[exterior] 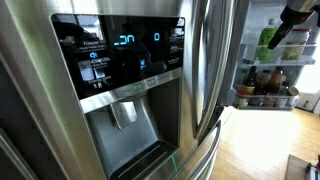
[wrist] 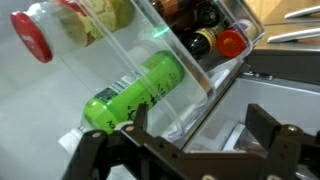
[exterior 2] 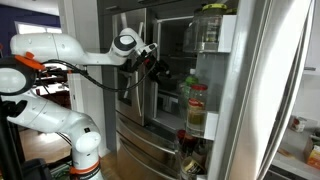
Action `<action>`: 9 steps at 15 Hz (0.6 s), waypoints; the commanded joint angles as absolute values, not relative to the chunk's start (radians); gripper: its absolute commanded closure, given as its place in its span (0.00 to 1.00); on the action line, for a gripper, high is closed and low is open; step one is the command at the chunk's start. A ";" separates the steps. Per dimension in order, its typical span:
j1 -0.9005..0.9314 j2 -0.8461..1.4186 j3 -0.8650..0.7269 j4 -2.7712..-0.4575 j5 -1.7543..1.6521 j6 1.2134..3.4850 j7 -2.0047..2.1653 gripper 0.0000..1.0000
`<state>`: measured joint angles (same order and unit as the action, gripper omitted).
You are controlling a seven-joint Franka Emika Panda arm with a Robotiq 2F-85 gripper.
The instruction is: Move the green bottle to the top compartment of the fridge door
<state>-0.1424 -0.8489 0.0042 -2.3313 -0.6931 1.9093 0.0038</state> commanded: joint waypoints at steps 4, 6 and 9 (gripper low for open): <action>-0.150 -0.867 -0.022 -2.384 -0.809 2.007 0.103 0.00; -0.153 -0.870 -0.022 -2.389 -0.813 2.010 0.111 0.00; -0.172 -0.881 -0.021 -2.410 -0.887 2.052 0.121 0.00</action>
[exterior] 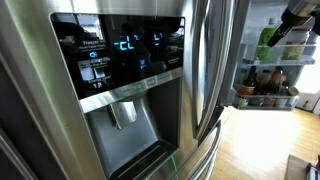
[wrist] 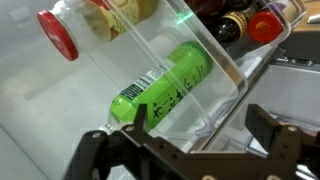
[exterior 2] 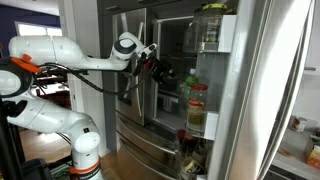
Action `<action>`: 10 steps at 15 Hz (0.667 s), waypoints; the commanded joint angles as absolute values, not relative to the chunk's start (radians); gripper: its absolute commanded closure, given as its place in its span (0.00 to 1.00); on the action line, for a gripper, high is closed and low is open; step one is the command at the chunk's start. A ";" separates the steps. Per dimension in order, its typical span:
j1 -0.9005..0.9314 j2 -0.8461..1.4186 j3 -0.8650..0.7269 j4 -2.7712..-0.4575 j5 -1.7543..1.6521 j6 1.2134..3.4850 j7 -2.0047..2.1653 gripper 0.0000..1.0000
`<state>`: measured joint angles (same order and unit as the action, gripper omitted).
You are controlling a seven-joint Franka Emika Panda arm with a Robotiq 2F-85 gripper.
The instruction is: Move the green bottle to the top compartment of the fridge door
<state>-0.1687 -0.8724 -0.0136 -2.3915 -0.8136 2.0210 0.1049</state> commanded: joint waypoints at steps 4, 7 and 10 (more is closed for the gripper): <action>-0.175 -0.895 -0.058 -2.430 -0.985 2.147 0.192 0.00; -0.174 -0.896 -0.096 -2.434 -0.979 2.219 0.291 0.00; -0.191 -0.890 -0.116 -2.435 -0.941 2.238 0.359 0.00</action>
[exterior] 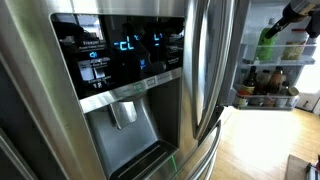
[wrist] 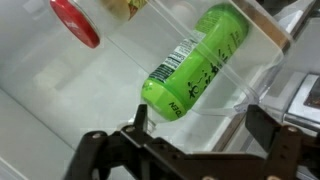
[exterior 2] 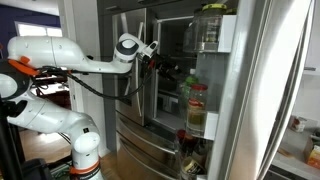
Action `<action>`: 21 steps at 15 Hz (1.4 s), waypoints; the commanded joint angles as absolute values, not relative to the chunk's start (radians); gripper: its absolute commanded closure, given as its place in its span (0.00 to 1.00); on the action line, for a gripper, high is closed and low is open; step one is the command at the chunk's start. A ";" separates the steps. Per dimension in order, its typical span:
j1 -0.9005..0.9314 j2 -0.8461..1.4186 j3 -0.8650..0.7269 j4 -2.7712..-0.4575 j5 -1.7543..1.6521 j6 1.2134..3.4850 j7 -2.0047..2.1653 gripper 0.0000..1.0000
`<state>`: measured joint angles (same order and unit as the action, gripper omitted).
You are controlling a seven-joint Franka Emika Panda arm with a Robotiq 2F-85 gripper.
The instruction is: Move the green bottle to the top compartment of the fridge door
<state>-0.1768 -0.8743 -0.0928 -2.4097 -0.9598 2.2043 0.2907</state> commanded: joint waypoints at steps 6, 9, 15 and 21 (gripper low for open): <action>-0.200 -0.873 -0.110 -2.415 -0.947 2.231 0.360 0.00; -0.201 -0.873 -0.110 -2.415 -0.947 2.233 0.362 0.00; -0.190 -0.880 -0.169 -2.426 -0.902 2.352 0.406 0.00; -0.243 -0.854 -0.203 -2.427 -0.795 2.491 0.399 0.00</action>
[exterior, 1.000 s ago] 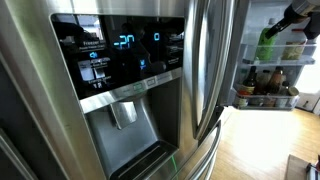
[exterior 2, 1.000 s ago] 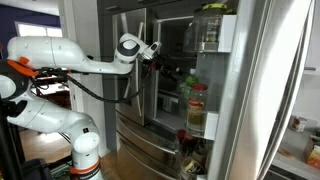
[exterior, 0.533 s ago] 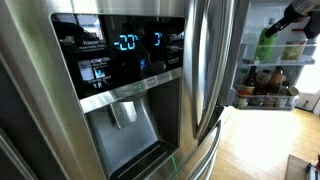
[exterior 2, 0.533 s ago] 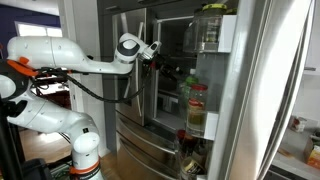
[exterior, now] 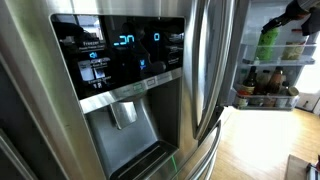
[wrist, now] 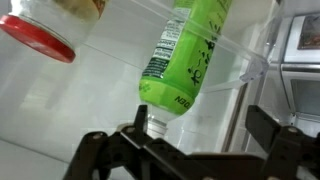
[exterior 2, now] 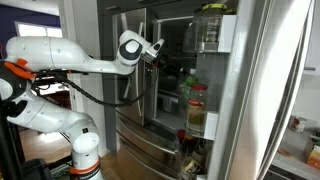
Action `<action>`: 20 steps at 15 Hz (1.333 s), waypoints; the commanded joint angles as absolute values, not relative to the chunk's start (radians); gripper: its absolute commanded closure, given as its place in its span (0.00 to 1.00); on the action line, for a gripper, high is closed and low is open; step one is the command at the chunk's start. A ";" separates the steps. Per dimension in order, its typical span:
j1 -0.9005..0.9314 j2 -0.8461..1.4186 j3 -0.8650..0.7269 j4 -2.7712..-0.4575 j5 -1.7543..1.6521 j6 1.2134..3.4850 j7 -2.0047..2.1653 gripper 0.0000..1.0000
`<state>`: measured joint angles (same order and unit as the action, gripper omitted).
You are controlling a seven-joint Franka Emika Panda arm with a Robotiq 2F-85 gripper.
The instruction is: Move the green bottle to the top compartment of the fridge door
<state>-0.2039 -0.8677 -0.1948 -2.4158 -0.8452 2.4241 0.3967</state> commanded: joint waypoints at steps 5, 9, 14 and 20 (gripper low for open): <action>-0.344 -0.823 -0.182 -2.430 -0.772 2.565 0.403 0.00; -0.403 -0.805 -0.171 -2.436 -0.774 2.583 0.401 0.00; -0.419 -0.775 -0.164 -2.447 -0.738 2.606 0.400 0.00; -0.432 -0.736 -0.156 -2.442 -0.697 2.615 0.389 0.26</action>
